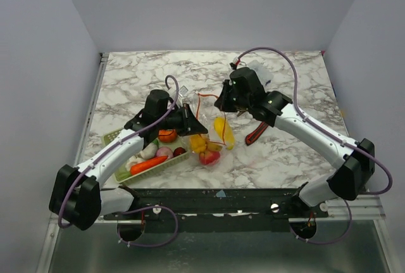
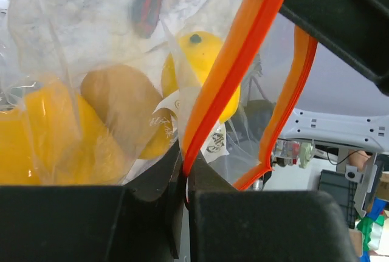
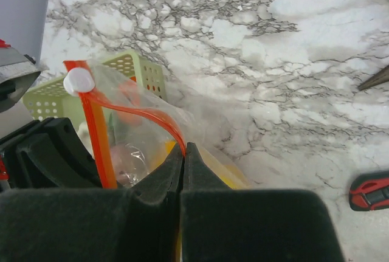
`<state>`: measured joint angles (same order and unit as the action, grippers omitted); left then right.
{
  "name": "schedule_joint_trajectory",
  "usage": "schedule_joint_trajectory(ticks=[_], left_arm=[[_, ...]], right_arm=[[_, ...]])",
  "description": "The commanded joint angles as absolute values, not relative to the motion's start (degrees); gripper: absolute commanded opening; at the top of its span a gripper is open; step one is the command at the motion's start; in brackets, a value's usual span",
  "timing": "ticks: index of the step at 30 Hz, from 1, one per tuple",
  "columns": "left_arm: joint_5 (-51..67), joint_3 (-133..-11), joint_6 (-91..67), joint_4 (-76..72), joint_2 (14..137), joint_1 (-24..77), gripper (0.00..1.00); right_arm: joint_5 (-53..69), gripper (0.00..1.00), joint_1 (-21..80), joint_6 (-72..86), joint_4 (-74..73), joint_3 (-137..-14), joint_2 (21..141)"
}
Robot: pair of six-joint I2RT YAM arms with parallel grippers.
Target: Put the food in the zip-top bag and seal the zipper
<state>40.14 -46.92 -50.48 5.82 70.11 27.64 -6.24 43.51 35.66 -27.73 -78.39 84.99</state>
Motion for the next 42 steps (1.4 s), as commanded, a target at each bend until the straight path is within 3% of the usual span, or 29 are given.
schedule_joint_trajectory(ticks=[1,10,15,21,27,36,39,42], left_arm=[[43.58,-48.11,-50.48,2.11,65.33,27.54,0.07],[42.94,-48.37,-52.22,1.77,66.36,27.49,0.06],[44.65,-44.11,-55.57,-5.32,69.48,27.81,0.04],[44.81,-48.73,-51.14,0.88,70.19,27.84,0.09],[43.10,-51.18,-47.47,6.53,68.22,27.47,0.12],[39.39,-50.02,-42.78,11.47,67.10,25.65,0.12],[40.21,-52.56,-39.91,16.74,68.26,25.14,0.05],[39.13,-51.87,-40.74,14.89,63.16,25.11,0.04]], right_arm=[[-10.28,0.00,43.68,33.80,-30.07,-81.07,80.75],[-13.29,0.00,43.62,33.22,-30.23,-81.62,74.11],[-11.27,0.00,43.67,33.53,-26.29,-76.40,76.98],[-13.85,0.00,43.64,32.41,-30.14,-78.87,82.78],[-9.46,0.00,43.68,32.02,-27.36,-80.74,76.84],[-14.64,0.00,43.64,31.59,-26.94,-77.34,79.52],[-12.97,0.00,43.67,31.79,-29.09,-80.57,79.97],[-10.74,0.00,43.67,32.15,-29.46,-82.86,77.61]])
